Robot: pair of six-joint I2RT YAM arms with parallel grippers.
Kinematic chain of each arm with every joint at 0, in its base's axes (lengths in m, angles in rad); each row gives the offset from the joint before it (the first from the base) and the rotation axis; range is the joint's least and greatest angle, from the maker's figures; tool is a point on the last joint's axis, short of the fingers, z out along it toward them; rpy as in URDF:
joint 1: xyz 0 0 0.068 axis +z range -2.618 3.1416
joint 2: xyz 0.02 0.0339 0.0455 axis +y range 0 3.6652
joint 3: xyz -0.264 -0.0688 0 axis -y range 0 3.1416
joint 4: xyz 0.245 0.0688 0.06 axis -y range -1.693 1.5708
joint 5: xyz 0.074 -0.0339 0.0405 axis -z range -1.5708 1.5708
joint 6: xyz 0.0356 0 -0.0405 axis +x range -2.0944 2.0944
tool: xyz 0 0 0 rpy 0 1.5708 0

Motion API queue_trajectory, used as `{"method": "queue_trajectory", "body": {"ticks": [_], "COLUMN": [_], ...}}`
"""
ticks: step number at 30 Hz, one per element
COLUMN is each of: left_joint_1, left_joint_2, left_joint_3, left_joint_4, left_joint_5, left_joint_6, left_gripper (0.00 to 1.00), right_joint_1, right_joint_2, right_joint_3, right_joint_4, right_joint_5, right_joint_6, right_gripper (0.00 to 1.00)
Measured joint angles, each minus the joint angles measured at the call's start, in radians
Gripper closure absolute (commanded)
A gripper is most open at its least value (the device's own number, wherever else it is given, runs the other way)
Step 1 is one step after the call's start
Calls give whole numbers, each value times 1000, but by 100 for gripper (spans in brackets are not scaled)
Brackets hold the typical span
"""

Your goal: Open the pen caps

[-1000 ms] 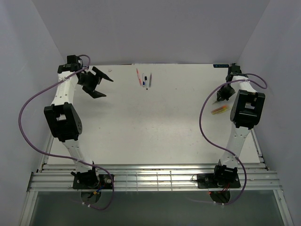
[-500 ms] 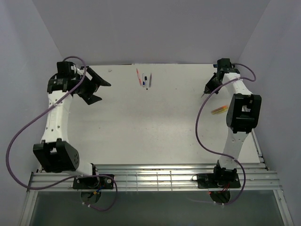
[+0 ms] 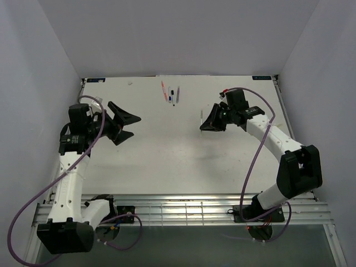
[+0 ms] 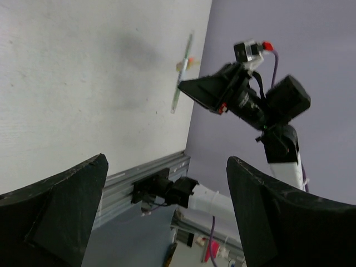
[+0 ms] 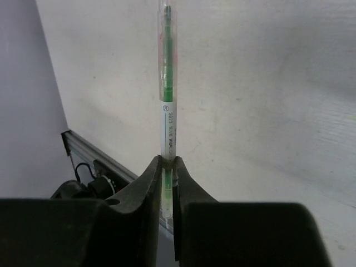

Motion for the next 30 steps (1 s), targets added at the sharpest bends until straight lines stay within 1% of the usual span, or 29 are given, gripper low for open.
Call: {"method": "queue_trajectory", "body": {"ticks": [1,4,8,13,16,21,22,24,28,30], "left_joint_1": [-40,-195,-335,-536,-626,-679,-682,-684,-685,-685], "left_joint_2": [-18,-70,-92,-30,35,125,136,146,151,160], "left_joint_3": [-22,-66,-83,-113,-118,-118,-118,-119,-126,-126], "left_joint_4": [30,116,208,320,375,435,439,445,480,496], "left_joint_5": [-12,-48,-91,-189,-223,-261,-267,-278,-285,-285], "left_joint_6": [-19,-63,-107,-143,-143,-122,-117,-109,-98,-93], "left_gripper": [2,10,10,9,9,13,16,19,30,34], "right_joint_1": [14,48,95,134,146,161,163,164,169,171], "right_joint_2": [-16,-55,-106,-126,-126,-126,-126,-126,-130,-133], "right_joint_3": [-26,-87,-137,-139,-139,-138,-138,-138,-141,-145], "right_joint_4": [24,94,177,278,327,382,393,419,460,478], "right_joint_5": [-27,-98,-161,-214,-237,-259,-262,-267,-279,-282], "right_joint_6": [11,48,114,206,264,336,349,373,409,424], "right_gripper": [92,92,92,92,92,92,92,92,92,92]}}
